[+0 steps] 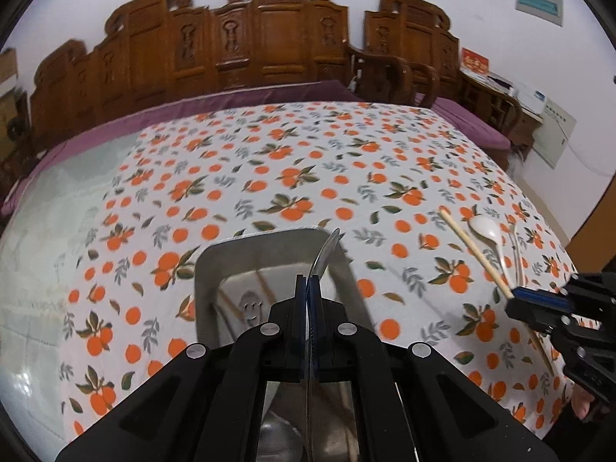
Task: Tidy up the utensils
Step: 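Lower the steel spoon into the tray and open the left tool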
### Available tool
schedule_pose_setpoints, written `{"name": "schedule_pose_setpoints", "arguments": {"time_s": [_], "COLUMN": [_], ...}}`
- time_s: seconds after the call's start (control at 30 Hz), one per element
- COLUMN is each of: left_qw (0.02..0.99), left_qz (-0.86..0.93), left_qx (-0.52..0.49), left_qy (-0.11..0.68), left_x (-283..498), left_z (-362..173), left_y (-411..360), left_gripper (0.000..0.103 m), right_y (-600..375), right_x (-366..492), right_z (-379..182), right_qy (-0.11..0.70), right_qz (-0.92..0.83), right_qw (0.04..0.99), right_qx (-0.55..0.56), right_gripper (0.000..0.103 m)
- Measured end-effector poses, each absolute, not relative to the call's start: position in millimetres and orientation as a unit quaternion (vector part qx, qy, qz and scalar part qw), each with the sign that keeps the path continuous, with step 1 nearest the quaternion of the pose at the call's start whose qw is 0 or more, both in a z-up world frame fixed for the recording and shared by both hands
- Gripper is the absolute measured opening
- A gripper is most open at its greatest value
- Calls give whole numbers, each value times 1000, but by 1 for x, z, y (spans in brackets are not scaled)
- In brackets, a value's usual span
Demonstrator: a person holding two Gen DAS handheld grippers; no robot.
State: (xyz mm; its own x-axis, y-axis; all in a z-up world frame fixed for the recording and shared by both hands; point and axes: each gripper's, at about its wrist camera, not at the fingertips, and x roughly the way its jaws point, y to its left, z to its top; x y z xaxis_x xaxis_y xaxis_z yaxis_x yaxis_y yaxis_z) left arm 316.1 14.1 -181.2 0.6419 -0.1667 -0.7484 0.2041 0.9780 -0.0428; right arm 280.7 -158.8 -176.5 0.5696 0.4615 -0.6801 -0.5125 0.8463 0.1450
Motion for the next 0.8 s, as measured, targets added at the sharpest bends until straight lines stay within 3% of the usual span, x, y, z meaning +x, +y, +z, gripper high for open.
{"name": "schedule_pose_setpoints", "arguments": {"time_s": [0.8], "left_qw": [892], "left_qz": [-69], "left_qx": [-6], "left_qy": [446], "left_x": [321], "left_z": [-207], "left_y": [43], "left_gripper": [1], "right_y": [-139], "right_x": [275], "right_z": [-177], "right_qy": [373], "right_qz": [279], "right_qw": [884], "right_qx": [-36], "right_gripper": [6]}}
